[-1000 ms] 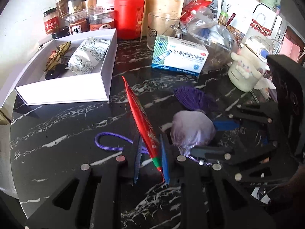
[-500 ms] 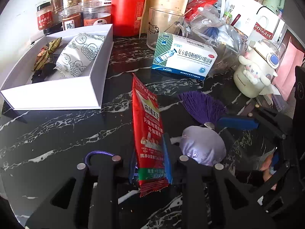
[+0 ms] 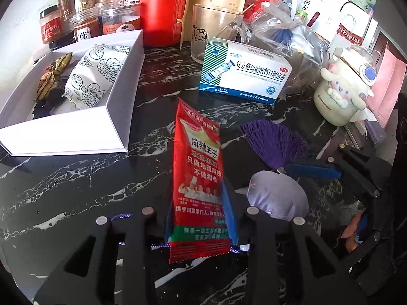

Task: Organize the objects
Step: 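Close left gripper on the red snack packet while right gripper grasps the lavender sachet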

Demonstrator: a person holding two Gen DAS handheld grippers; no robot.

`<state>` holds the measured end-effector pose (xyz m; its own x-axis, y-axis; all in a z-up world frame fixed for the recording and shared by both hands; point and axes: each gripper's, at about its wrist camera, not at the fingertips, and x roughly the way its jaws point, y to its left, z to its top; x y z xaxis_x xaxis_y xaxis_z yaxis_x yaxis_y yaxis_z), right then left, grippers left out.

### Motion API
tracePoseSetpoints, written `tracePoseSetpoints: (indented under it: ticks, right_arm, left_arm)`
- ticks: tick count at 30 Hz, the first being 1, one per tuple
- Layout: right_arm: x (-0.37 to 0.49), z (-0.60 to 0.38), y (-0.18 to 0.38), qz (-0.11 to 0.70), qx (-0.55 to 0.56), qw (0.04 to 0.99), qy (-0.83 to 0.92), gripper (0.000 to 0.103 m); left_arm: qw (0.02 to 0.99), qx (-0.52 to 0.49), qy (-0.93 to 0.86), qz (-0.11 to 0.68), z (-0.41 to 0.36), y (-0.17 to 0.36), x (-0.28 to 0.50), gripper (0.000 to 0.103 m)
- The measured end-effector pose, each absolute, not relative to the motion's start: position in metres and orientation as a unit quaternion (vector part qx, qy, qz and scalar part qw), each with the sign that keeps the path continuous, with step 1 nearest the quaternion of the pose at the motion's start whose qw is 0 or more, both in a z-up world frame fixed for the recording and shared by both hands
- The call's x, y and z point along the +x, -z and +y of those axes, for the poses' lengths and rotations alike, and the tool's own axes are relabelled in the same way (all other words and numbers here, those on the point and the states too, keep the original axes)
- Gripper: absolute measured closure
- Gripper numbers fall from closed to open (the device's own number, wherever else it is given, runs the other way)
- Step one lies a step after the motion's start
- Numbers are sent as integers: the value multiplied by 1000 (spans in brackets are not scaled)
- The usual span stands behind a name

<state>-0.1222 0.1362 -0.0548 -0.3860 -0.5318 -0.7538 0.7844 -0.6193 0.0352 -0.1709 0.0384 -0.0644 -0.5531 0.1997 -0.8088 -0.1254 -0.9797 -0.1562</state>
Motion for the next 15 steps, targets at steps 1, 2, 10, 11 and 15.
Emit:
tracePoseSetpoints:
  ticks: [1, 2, 10, 11, 15]
  right_arm:
    - [-122, 136, 55, 168, 379, 402, 817, 19]
    - [-122, 135, 55, 168, 379, 400, 817, 19]
    - [-119, 136, 55, 165, 378, 405, 816, 30]
    - [-118, 136, 55, 167, 377, 405, 816, 32]
    - [-115, 136, 54, 171, 376, 409, 814, 42]
  left_arm:
    - [90, -464, -880, -39, 39, 64, -171, 73]
    - [88, -464, -881, -39, 39, 64, -171, 72]
    - [88, -473, -873, -80, 29, 64, -170, 78]
    - [89, -473, -873, -82, 29, 63, -169, 80]
    - [94, -471, -874, -73, 32, 58, -164, 86]
